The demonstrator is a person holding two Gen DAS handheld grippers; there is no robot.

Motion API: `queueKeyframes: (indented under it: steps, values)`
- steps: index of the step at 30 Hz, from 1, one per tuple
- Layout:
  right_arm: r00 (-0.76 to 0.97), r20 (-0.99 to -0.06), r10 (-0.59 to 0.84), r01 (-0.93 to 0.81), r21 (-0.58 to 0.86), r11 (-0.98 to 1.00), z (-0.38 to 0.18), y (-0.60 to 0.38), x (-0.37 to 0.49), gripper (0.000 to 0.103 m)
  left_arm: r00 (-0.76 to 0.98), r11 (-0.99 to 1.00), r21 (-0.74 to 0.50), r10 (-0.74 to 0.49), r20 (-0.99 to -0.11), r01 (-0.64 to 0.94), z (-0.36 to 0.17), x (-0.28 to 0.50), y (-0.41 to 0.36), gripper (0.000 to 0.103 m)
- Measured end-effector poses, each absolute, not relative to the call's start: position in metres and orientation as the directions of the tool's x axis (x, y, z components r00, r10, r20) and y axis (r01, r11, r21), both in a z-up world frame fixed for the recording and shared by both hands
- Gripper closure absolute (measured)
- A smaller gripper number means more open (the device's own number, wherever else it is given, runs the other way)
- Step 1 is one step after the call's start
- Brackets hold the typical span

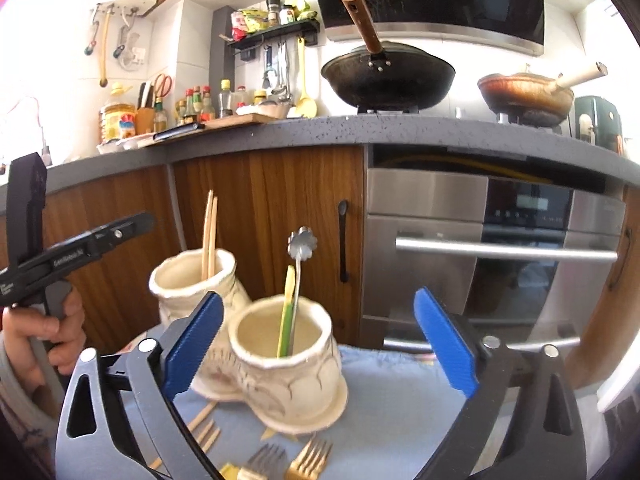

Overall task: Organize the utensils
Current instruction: 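Open both tools and move them back over the table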

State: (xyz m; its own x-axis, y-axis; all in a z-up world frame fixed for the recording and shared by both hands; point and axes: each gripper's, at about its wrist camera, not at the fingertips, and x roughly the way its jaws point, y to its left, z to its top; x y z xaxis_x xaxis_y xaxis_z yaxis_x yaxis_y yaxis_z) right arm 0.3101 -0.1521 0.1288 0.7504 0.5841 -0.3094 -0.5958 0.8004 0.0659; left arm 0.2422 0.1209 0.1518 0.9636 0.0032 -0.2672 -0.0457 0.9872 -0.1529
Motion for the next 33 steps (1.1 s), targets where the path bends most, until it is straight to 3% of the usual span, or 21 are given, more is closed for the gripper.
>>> queueKeyframes:
  steps: [9, 17, 26, 30, 33]
  values:
    - [0.736, -0.383, 0.558, -0.547, 0.151, 0.824, 0.105, -0.166, 0.299, 0.005, 0.920, 0.993, -0.118, -0.021, -0.391, -0.028, 0.116, 0.210, 0.104, 0.026]
    - [0.662, -0.463, 0.589, -0.505, 0.304, 0.808, 0.086, -0.184, 0.298, 0.005, 0.828, 0.997, -0.070, -0.048, -0.558, 0.011, 0.073, 0.206, 0.076, 0.038]
    - [0.638, -0.563, 0.525, -0.480, 0.242, 0.843, 0.063, -0.184, 0.290, 0.008, 0.717, 0.998, -0.017, -0.054, -0.695, 0.059, 0.036, 0.217, 0.049, 0.047]
    - [0.589, -0.651, 0.478, -0.484, 0.189, 0.854, 0.044, -0.173, 0.291, 0.044, 0.678, 0.998, -0.006, -0.048, -0.734, 0.064, 0.026, 0.219, 0.046, 0.050]
    - [0.534, -0.702, 0.471, -0.505, 0.181, 0.844, 0.032, -0.167, 0.292, 0.049, 0.650, 0.997, -0.003, -0.050, -0.758, 0.073, 0.018, 0.220, 0.044, 0.057]
